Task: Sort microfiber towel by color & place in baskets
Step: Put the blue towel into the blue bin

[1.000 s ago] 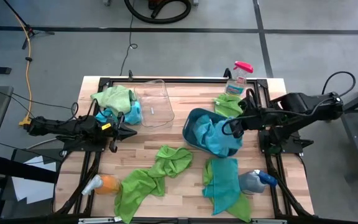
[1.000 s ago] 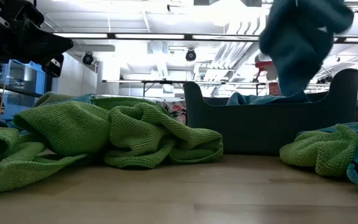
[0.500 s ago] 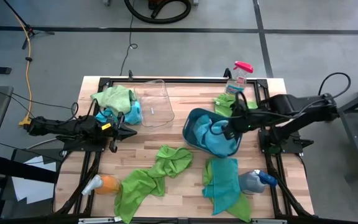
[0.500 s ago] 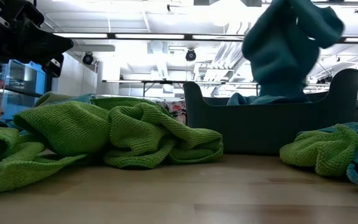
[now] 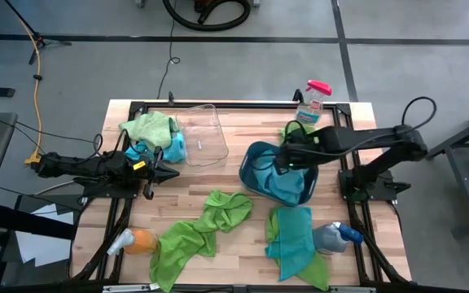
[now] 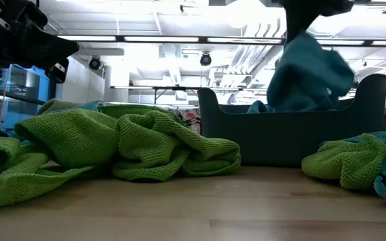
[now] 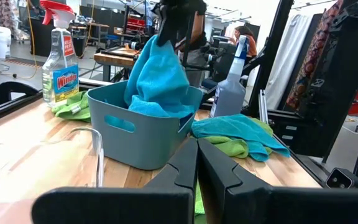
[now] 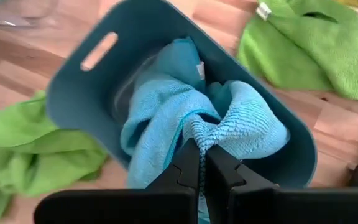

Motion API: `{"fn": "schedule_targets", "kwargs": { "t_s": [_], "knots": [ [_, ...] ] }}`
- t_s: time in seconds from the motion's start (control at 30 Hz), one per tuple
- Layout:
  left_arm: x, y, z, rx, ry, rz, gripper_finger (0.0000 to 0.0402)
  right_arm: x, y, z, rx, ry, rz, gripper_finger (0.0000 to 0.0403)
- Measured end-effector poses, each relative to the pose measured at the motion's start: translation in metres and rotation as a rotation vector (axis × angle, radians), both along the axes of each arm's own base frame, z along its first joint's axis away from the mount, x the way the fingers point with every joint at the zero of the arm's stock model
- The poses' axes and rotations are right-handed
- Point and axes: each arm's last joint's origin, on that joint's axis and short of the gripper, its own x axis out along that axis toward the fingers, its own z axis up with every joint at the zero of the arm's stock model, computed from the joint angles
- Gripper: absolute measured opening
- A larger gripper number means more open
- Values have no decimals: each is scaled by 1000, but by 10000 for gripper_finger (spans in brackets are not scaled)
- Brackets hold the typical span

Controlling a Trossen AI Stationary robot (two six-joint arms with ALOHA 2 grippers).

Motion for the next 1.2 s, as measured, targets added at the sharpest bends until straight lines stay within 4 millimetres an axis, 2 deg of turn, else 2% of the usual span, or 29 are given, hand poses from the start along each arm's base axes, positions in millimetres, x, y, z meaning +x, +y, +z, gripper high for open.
{"fn": "schedule_targets", "kwargs": {
  "t_s": [0.17,0.3,0.4,0.67,0.87,0.97,1.2],
  "knots": [
    [0,0,0,0,0,0,0,11,5,-15,91,98,61,0],
    [0,0,0,0,0,0,0,14,7,-25,123,171,55,0],
    [0,0,0,0,0,0,0,16,7,-41,135,181,32,0],
    [0,0,0,0,0,0,0,30,4,-93,196,24,-48,0],
    [0,0,0,0,0,0,0,36,-6,-129,186,-138,-203,0],
    [0,0,0,0,-1,0,0,35,-11,-137,161,-174,-290,0],
    [0,0,0,0,0,0,0,34,-21,-137,88,-186,-357,0]
  ]
}}
